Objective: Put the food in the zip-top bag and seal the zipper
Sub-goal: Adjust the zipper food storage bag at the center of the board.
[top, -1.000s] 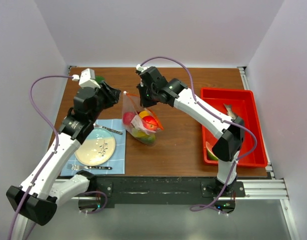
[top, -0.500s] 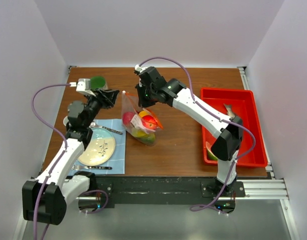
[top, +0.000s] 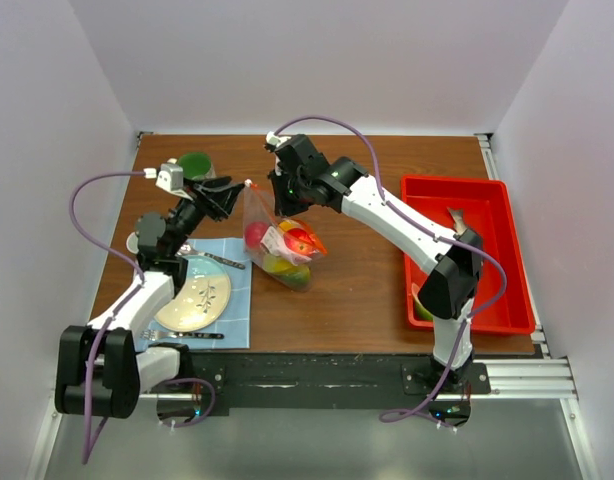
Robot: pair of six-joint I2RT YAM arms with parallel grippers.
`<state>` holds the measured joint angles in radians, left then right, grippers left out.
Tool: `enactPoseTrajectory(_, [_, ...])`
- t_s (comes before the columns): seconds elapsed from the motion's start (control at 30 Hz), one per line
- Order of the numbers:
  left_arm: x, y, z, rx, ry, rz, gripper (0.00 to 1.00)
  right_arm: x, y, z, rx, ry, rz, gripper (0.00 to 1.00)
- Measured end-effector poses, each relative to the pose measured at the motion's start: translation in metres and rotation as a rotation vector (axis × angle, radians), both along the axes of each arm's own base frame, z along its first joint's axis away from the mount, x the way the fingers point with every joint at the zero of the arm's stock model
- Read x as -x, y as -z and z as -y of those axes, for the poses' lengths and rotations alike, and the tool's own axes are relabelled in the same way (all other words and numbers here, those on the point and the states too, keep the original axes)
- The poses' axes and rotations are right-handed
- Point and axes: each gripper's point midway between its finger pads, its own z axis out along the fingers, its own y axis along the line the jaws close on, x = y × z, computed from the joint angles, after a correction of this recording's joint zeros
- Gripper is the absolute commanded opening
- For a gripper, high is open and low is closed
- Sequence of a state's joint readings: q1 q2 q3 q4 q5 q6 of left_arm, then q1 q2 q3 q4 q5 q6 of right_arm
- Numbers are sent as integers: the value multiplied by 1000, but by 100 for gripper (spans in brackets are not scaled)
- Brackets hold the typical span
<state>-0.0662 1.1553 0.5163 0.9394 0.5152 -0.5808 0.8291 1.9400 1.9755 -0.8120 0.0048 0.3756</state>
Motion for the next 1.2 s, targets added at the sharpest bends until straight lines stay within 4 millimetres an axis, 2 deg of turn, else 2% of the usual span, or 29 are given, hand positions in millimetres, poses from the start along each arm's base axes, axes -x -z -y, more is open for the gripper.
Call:
enactPoseTrajectory(0.47, [2,-6,-3,-48,48,108,54,6,-2,2,7,-27,-16,0])
enactPoseTrajectory(0.73, [-1,10,3,-88,109,106,55,14,-8,0,-12,-58,-32,0])
enactPoseTrajectory(0.93, [-6,20,-5,-130,100,110,56,17,-10,-2,-18,-73,-40,0])
enactPoseTrajectory(1.2, [-9,31,-4,-134,108,84,57,17,-17,-2,-24,-78,-27,0])
